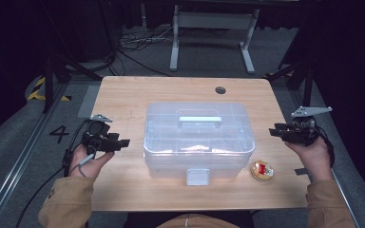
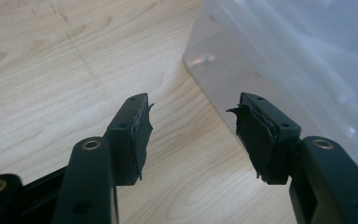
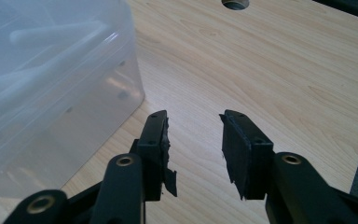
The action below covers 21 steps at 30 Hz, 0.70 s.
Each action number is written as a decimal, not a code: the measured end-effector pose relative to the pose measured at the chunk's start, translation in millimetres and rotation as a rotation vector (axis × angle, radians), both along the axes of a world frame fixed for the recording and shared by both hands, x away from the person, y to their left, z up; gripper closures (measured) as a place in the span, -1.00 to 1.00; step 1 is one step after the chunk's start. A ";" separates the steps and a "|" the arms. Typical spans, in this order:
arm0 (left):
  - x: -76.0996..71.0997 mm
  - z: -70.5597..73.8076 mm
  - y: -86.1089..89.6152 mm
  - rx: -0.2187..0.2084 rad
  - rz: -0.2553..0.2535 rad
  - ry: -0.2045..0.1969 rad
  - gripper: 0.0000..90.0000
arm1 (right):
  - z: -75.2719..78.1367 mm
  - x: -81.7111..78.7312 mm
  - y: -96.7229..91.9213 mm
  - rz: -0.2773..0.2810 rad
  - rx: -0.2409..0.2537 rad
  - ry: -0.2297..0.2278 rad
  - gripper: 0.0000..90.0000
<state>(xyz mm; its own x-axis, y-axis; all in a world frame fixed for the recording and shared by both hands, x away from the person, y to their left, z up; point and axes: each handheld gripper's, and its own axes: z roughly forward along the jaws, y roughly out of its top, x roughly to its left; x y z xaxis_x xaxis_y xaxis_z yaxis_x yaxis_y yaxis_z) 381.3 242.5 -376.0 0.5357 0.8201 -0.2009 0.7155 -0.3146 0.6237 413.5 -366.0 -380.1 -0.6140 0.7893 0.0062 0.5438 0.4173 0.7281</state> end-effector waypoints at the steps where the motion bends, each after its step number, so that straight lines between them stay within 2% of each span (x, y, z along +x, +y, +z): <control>1: -0.7 2.0 0.6 -0.010 -0.001 -0.007 -0.03 | 1.2 -2.2 1.7 0.004 -0.004 0.007 0.33; 3: -2.0 7.5 3.4 -0.043 -0.018 -0.020 -0.02 | 3.3 -5.4 3.0 0.006 -0.004 0.011 0.32; 7: -3.4 15.3 5.2 -0.084 -0.028 -0.023 -0.03 | 3.7 -8.0 4.1 0.007 0.000 0.027 0.25; 10: -4.4 20.7 4.1 -0.081 -0.035 -0.032 -0.03 | 3.0 -7.4 3.7 -0.001 -0.003 0.034 0.24; 16: -6.3 40.3 -4.3 -0.095 -0.063 -0.080 -0.05 | 2.8 -12.4 -0.9 -0.013 0.008 0.058 0.22; 21: -3.8 55.8 -11.4 -0.118 -0.107 -0.110 -0.06 | 2.3 -18.0 -5.8 -0.028 -0.005 0.040 0.19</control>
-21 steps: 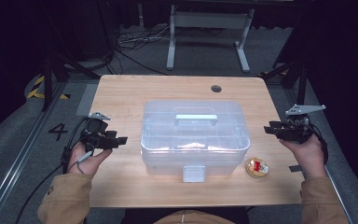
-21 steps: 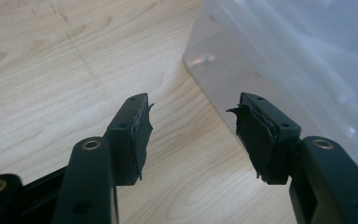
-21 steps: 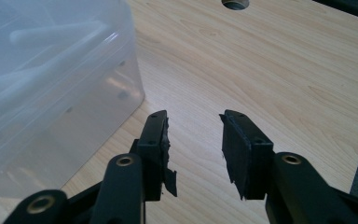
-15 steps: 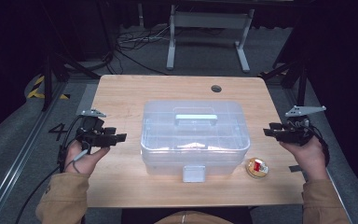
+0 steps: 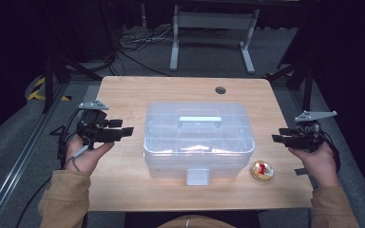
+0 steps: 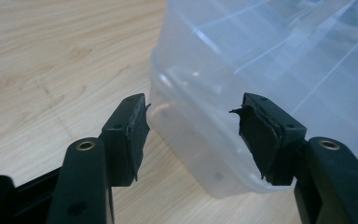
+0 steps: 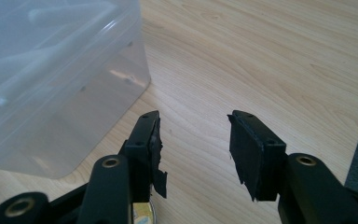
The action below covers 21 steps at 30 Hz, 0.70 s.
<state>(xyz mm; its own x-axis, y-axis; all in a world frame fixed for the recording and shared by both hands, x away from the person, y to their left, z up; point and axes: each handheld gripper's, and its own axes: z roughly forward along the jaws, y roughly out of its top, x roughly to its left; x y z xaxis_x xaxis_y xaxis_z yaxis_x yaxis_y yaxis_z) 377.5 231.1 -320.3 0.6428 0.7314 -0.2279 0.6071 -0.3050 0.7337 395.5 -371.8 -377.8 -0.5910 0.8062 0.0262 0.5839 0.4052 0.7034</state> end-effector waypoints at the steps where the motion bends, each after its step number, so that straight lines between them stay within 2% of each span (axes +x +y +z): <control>1: 0.9 2.4 -1.3 -0.003 -0.004 0.003 -0.06 | -0.5 -0.7 0.0 0.001 -0.007 -0.006 0.19; 4: 3.7 11.9 -6.9 -0.014 -0.026 -0.003 -0.05 | -3.4 -4.4 0.4 0.015 -0.061 -0.021 0.33; 6: 4.6 17.6 -11.5 -0.021 -0.043 -0.008 -0.05 | -5.4 -5.5 0.3 0.008 -0.082 -0.022 0.34; 8: 6.0 24.6 -20.2 -0.016 -0.065 -0.023 -0.04 | -8.0 -4.9 -1.4 -0.021 -0.065 0.003 0.23; 12: 8.1 33.4 -41.1 0.007 -0.120 -0.038 -0.04 | -13.6 -5.8 -4.8 -0.031 -0.016 0.053 0.23; 16: 12.2 37.7 -60.2 0.024 -0.179 -0.050 -0.05 | -15.9 -12.4 -8.5 -0.037 0.001 0.044 0.27; 19: 16.5 39.5 -74.2 0.020 -0.230 -0.041 -0.04 | -15.7 -16.3 -11.8 -0.038 0.014 0.031 0.28; 21: 17.9 40.7 -85.1 0.033 -0.264 -0.036 0.01 | -16.1 -19.0 -14.5 -0.043 0.027 0.034 0.28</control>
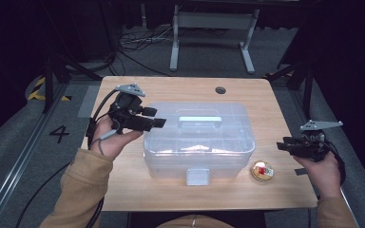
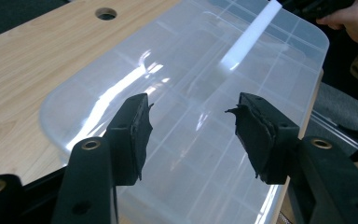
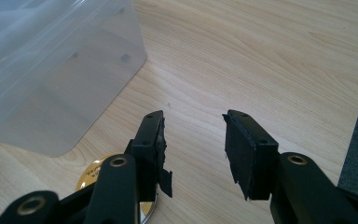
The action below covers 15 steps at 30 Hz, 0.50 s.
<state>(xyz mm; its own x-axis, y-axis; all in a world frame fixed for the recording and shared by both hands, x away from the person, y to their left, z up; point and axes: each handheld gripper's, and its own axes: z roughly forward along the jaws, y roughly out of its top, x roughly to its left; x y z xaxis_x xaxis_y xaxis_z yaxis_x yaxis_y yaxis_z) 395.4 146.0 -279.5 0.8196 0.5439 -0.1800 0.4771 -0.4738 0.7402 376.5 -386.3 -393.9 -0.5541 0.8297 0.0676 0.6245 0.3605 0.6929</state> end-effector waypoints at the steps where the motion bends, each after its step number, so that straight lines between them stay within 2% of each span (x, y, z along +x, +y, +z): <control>1: 0.0 0.0 0.0 0.000 0.000 0.000 0.01 | 0.0 0.0 0.0 0.000 0.000 0.000 0.28; 7: 1.8 1.1 -25.2 0.018 -0.056 -0.008 -0.05 | -0.4 -1.0 -3.1 0.000 0.018 -0.001 0.27; 15: 11.2 -10.8 -47.0 0.026 -0.094 0.048 -0.11 | -0.1 -1.2 -3.0 0.003 0.035 0.004 0.25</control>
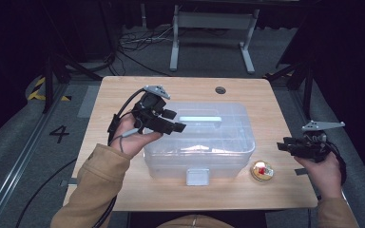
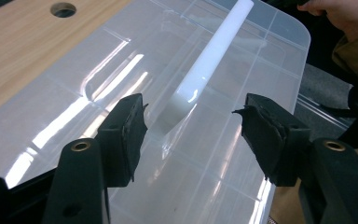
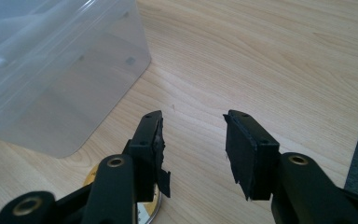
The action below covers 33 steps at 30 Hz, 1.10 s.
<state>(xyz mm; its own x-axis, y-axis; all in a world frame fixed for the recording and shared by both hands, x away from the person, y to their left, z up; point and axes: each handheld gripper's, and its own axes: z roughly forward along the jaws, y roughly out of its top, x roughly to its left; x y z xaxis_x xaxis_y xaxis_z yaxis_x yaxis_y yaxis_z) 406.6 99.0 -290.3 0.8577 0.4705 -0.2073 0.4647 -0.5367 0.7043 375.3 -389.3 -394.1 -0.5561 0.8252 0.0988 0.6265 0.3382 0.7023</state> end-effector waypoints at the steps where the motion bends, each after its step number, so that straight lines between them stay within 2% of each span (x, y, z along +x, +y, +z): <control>1: 1.0 -2.0 -1.8 0.005 0.001 0.003 -0.11 | 0.0 0.0 -0.4 0.001 0.002 -0.001 0.25; 5: 5.6 -9.5 -7.1 0.042 0.019 0.000 -0.11 | -0.3 -0.1 -0.6 0.001 0.005 0.002 0.25; 8: 7.4 -13.8 -9.4 0.049 0.021 -0.007 -0.10 | -1.4 0.5 0.0 0.006 0.003 0.005 0.25; 11: 6.7 -18.0 -14.2 0.089 0.030 -0.026 0.03 | -3.1 1.4 1.1 0.012 0.000 0.006 0.24; 13: 6.5 -18.1 -14.9 0.085 0.040 -0.023 0.21 | -3.8 1.7 2.1 0.017 0.001 0.012 0.24; 15: 6.7 -18.5 -16.7 0.081 0.046 -0.015 0.28 | -3.8 1.7 2.1 0.017 0.001 0.012 0.24; 17: 4.8 -18.9 -21.0 0.091 0.047 -0.046 0.33 | -4.7 2.2 3.5 0.026 0.001 0.016 0.24; 18: 4.8 -18.9 -21.0 0.091 0.047 -0.046 0.37 | -4.7 2.2 3.5 0.026 0.001 0.016 0.24; 19: 3.4 -18.5 -22.2 0.106 0.053 -0.073 0.37 | -4.8 2.3 3.7 0.027 0.002 0.017 0.24; 21: 2.3 -18.0 -22.4 0.106 0.063 -0.099 0.52 | -5.4 2.6 3.9 0.031 0.002 0.019 0.24; 25: 3.5 -18.8 -20.5 0.095 0.049 -0.113 0.57 | -6.1 2.9 3.9 0.033 0.004 0.023 0.24; 28: 8.2 -19.6 -14.2 0.047 0.043 -0.093 0.62 | -7.3 3.9 3.9 0.041 0.015 0.027 0.25; 29: 8.3 -19.5 -13.3 0.044 0.042 -0.097 0.64 | -7.6 4.3 4.1 0.050 0.018 0.029 0.27; 31: 6.8 -19.4 -13.9 0.053 0.038 -0.132 0.67 | -7.6 4.6 4.9 0.058 0.019 0.034 0.32; 33: 5.3 -17.7 -15.6 0.083 0.028 -0.159 0.68 | -7.8 5.1 5.8 0.070 0.012 0.033 0.33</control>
